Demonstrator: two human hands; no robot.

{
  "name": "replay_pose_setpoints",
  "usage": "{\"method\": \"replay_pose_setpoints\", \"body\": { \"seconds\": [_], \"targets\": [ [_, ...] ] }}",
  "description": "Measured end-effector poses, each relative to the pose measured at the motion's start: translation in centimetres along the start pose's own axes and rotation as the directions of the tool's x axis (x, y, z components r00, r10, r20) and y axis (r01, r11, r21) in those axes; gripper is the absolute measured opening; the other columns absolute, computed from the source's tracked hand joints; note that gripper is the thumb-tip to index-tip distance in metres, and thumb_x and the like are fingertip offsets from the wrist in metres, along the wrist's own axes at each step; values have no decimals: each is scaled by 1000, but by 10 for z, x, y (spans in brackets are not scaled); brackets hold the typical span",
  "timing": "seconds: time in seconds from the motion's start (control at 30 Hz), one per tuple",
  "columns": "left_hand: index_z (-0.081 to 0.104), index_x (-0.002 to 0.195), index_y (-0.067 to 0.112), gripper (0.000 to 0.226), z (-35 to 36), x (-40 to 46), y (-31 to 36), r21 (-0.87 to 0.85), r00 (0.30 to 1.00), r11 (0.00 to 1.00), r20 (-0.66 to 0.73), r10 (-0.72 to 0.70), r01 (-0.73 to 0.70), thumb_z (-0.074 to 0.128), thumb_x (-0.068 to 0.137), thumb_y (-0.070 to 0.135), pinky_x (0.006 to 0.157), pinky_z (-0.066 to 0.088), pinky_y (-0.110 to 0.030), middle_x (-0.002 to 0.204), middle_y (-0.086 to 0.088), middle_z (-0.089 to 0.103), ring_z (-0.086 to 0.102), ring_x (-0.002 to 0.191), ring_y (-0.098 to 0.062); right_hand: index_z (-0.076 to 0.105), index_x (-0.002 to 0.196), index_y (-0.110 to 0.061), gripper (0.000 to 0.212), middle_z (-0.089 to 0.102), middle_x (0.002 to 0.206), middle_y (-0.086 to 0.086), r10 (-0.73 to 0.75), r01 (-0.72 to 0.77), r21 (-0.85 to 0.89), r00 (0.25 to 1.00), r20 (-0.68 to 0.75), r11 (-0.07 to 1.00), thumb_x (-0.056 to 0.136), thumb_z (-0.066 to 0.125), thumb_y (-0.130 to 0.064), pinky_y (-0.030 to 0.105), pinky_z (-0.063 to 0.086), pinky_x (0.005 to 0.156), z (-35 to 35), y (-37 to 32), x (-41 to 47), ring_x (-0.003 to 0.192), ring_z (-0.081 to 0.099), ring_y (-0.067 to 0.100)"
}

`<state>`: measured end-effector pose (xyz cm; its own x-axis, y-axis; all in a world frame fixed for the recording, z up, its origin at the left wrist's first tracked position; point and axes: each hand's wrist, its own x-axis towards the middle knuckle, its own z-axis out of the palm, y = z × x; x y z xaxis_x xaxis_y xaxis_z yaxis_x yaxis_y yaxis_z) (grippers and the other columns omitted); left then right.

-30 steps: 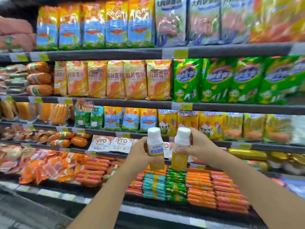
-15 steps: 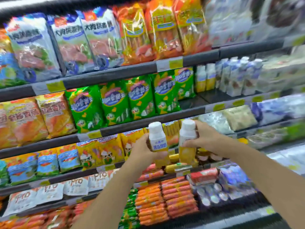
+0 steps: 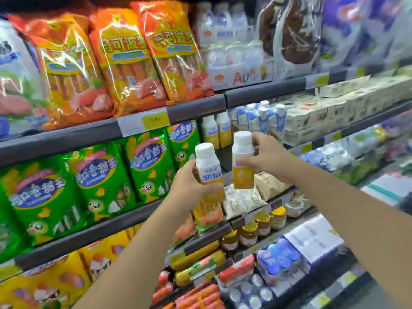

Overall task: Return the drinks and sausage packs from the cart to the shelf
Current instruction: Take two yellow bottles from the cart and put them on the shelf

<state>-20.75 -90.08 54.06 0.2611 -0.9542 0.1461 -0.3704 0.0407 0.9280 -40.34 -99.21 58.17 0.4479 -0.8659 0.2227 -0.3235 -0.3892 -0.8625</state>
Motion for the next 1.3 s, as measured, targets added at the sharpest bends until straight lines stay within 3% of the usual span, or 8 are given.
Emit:
{"method": "replay_pose_setpoints", "body": {
  "seconds": [0.17,0.23,0.4,0.6,0.73,0.93,1.07,1.3],
  "targets": [
    [63,108,27,57,-1,51,-5,31,999,999,-49,9,-8,93,62,11,85,58,-40,99,2,74,70,94,-18,52,124,-15,50,65,110,0,2,-5,-49,999,-49,999,81,77,-10,26,53,82,4,10,51,100,64,16],
    [63,110,24,56,-1,64,-7,37,999,999,-54,-1,3,92,63,10,85,58,-40,99,2,73,70,95,-19,51,127,-11,53,64,117,6,11,-16,-65,997,-72,998,81,77,-8,29,49,88,8,13,69,108,61,21],
    [64,107,22,54,2,87,-15,61,996,998,-90,-22,28,92,63,8,84,59,-40,97,2,73,70,93,-19,50,127,-6,48,56,111,4,38,-39,-28,998,-51,999,84,72,-2,8,43,64,13,27,110,99,53,15],
    [63,106,22,53,17,100,-8,61,984,996,-170,-52,63,91,65,6,70,53,-20,95,4,72,68,86,-11,52,117,-17,39,64,111,5,0,1,-13,1000,21,1000,85,72,-9,38,52,90,11,50,147,103,61,21],
    [64,109,22,56,31,108,-7,52,965,994,-248,-80,96,91,63,5,76,57,-27,99,1,74,70,91,-17,54,119,-15,38,66,110,6,-52,42,98,993,105,994,86,69,-5,40,53,92,6,61,158,105,63,22],
    [63,104,27,55,50,107,-6,48,935,991,-340,-103,127,91,63,4,84,60,-39,97,0,74,71,93,-20,45,127,-19,48,60,110,-11,-71,47,231,993,96,972,87,71,-12,20,47,87,21,85,142,98,58,0],
    [63,111,21,55,59,102,0,66,923,988,-369,-107,141,89,66,4,75,59,-27,97,2,73,70,91,-15,37,112,-19,49,53,111,-8,-32,25,144,999,43,989,84,76,-16,23,41,85,32,95,133,100,52,7],
    [61,115,21,57,58,96,5,80,924,983,-362,-126,166,89,67,8,73,54,-23,99,5,71,67,92,-10,37,122,-4,41,53,126,9,44,-43,35,998,-39,998,92,64,-12,24,39,85,37,89,139,112,51,17]
  ]
}}
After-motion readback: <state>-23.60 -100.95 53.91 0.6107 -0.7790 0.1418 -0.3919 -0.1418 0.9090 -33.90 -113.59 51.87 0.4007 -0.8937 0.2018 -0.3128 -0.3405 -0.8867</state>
